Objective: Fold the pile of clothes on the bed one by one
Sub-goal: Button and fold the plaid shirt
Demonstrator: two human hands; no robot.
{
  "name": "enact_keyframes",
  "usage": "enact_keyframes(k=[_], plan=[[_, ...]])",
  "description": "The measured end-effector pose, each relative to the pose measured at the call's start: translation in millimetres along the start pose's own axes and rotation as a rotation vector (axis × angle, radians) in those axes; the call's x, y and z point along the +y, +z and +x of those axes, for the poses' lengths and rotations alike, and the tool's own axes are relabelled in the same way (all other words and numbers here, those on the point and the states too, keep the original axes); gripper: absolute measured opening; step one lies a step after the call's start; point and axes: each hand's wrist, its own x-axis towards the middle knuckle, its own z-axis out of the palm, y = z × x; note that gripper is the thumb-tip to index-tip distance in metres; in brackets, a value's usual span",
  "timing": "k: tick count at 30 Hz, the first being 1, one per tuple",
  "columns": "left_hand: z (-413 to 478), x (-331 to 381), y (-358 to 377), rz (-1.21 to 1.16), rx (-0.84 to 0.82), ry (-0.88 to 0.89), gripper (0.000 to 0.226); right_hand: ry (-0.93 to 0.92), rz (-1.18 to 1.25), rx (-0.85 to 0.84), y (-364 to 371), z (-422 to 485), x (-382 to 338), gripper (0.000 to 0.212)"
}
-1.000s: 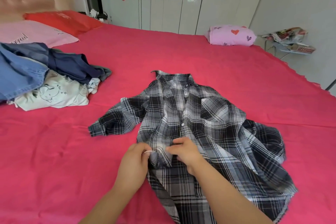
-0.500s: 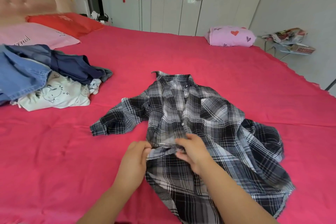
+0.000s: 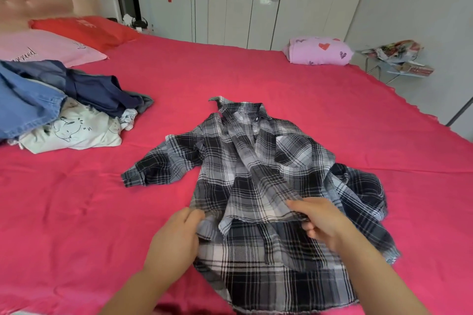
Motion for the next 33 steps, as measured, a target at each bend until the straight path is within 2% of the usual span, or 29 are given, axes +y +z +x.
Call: enact_keyframes(k=[2,4,6,8,10,12,14,16,17,19,21,22,25,28,31,33], plan=[[-3,-7,-2,0.060,0.067,-0.090,0.020,-0.009,-0.072,0.006,-14,-11,1,0.018],[-8,-12,-3,0.034,0.083,-0.175,0.022,0.012,-0.134,-0.051,-21,-22,5,0.015],[-9,-12,-6,-0.063,0.088,-0.362,0.021,0.050,-0.162,-0.126,-16,-31,12,0.013],[-10,-12,-8,-0.086,0.116,-0.492,0.025,0.083,-0.189,-0.102,-7,-30,23,0.013],[-13,-12,-6,0.074,0.061,-0.374,0.041,0.105,-0.215,-0.069,1,-24,34,0.014],[-14,-8,0,0.209,-0.023,-0.153,0.049,0.109,-0.204,-0.040,7,-18,40,0.016],[-9,3,4,0.242,-0.101,0.107,0.057,0.098,-0.160,-0.015,9,-13,41,0.020],[1,12,12,0.260,-0.245,0.250,0.073,0.083,-0.146,-0.010,11,-12,37,0.023],[4,17,15,0.317,-0.311,0.273,0.076,0.076,-0.135,-0.015,12,-13,34,0.024],[11,24,13,0.392,-0.410,0.270,0.062,0.064,-0.104,-0.016,12,-14,29,0.024],[17,21,11,0.395,-0.394,0.227,0.039,0.053,-0.089,-0.011,10,-18,25,0.023],[19,16,8,0.395,-0.366,0.228,0.035,0.046,-0.084,-0.010,8,-21,23,0.023],[18,-10,-9,0.345,-0.355,0.228,0.044,0.041,-0.059,-0.015,0,-33,17,0.019],[12,-22,-34,0.330,-0.262,0.269,0.033,0.063,-0.040,-0.100,-4,-45,18,0.013],[2,-20,-38,0.380,-0.346,0.327,0.018,0.147,-0.259,-0.144,4,-48,28,0.016],[-4,-19,-28,0.374,-0.471,0.337,0.024,0.150,-0.543,-0.116,9,-40,37,0.027]])
